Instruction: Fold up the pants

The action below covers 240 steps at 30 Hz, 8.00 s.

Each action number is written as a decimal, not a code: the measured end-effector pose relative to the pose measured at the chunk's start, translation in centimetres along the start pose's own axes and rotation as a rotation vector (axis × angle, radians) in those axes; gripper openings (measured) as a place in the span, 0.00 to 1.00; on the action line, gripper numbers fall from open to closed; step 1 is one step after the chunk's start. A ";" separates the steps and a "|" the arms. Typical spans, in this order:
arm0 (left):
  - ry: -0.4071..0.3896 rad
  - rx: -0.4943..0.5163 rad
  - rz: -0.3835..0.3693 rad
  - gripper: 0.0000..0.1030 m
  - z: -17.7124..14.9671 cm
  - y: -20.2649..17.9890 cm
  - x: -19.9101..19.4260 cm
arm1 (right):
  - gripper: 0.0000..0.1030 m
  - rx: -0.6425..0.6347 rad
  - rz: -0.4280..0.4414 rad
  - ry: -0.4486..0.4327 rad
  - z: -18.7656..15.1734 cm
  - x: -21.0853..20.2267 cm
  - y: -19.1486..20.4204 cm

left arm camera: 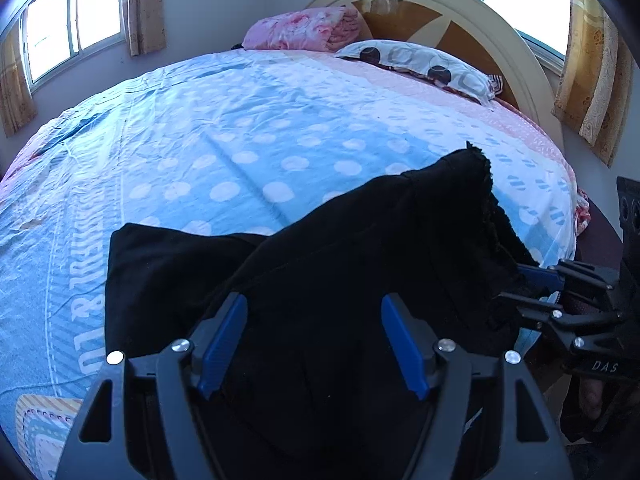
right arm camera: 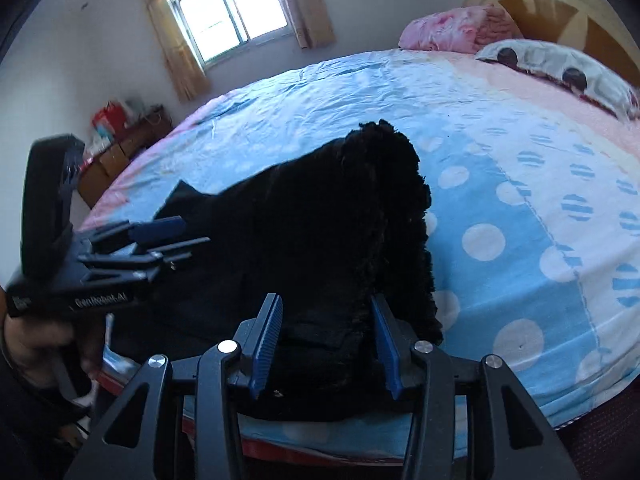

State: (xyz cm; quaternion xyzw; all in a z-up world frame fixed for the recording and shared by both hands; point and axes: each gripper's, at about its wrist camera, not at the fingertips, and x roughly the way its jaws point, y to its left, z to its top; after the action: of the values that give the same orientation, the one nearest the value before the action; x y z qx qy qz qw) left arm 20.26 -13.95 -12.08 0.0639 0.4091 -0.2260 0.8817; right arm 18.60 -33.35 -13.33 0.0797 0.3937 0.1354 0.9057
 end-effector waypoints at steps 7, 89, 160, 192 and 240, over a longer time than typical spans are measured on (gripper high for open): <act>-0.009 -0.026 -0.017 0.73 -0.2 0.2 -0.2 | 0.15 -0.095 -0.032 -0.024 -0.6 -1.3 1.6; 0.112 0.086 -0.255 0.16 4.5 16.0 6.8 | 0.43 -0.120 -0.099 0.009 7.7 2.7 2.7; -0.021 0.030 -0.058 0.83 -4.3 4.1 0.1 | 0.39 -0.065 0.012 0.046 -1.2 -1.6 -2.7; -0.038 0.024 0.037 0.99 -7.4 5.8 -1.2 | 0.41 -0.126 0.087 0.073 0.8 -3.4 -0.1; -0.099 -0.086 0.109 1.00 -13.5 8.8 -3.8 | 0.22 -0.374 0.285 0.424 13.3 22.4 17.9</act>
State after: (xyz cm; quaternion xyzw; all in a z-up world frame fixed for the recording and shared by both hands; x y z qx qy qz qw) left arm 12.77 -0.81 -18.77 0.0371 0.3704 -0.1630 0.9137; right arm 39.79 -9.96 -15.36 -0.0639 0.5268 0.3445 0.7744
